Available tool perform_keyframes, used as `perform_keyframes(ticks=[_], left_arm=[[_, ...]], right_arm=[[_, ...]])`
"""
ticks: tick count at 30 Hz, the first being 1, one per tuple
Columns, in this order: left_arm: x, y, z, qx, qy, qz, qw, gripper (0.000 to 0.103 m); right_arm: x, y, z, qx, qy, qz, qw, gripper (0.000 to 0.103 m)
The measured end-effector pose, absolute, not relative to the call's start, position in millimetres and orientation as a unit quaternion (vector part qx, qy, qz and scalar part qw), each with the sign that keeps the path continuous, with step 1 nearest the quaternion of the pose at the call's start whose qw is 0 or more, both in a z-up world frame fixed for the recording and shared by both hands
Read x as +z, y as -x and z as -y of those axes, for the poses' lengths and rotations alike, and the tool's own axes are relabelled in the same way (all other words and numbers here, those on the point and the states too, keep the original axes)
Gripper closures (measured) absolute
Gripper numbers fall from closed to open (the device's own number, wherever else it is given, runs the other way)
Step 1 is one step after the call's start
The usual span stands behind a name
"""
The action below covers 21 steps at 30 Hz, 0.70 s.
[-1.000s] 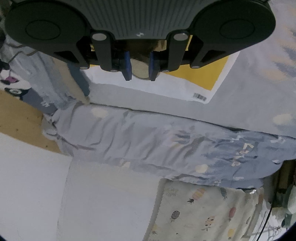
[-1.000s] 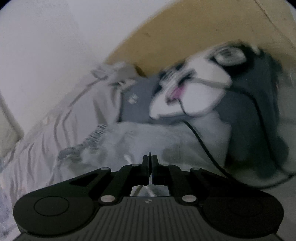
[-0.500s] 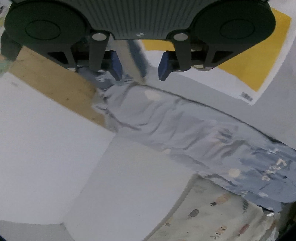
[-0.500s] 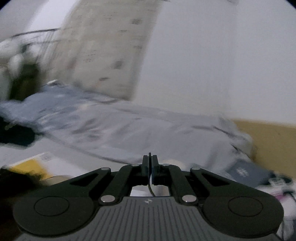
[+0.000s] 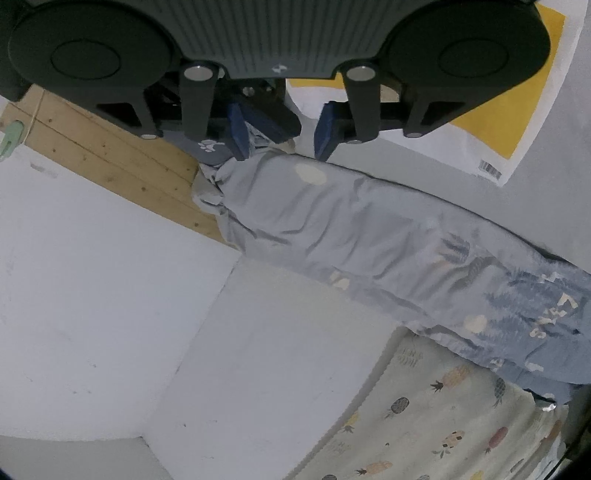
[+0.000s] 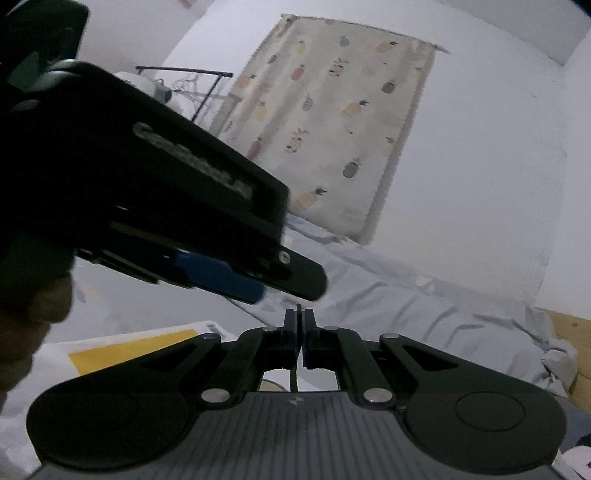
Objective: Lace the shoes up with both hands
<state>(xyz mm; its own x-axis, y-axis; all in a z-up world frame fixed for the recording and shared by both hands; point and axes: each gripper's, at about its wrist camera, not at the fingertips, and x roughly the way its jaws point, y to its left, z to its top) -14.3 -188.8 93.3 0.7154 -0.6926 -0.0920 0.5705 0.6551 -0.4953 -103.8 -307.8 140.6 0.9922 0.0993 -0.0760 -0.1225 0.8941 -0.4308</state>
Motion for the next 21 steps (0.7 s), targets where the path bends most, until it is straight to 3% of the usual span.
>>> perform_keyframes(ticks=[5,10,17,21], left_arm=[[94.2,14.0,185.8,-0.348,0.214,-0.135,0.903,0.074],[96.9,18.1,189.1,-0.343,0.184,-0.122,0.913,0.085],[98.6,19.6,192.8,-0.344,0.164,-0.12,0.917,0.089],[99.1,23.5,197.0,-0.343,0.14,-0.114,0.922,0.099]], right_arm=[[142.0,103.3,298.1,0.082,0.235,-0.002,0.968,0.101],[143.9,95.7,291.8,0.089,0.237,-0.005,0.968,0.101],[151.7,93.0,283.1,0.085,0.238,-0.012,0.967,0.101],[139.6,103.3,279.3,0.083,0.242,-0.017,0.967,0.101]])
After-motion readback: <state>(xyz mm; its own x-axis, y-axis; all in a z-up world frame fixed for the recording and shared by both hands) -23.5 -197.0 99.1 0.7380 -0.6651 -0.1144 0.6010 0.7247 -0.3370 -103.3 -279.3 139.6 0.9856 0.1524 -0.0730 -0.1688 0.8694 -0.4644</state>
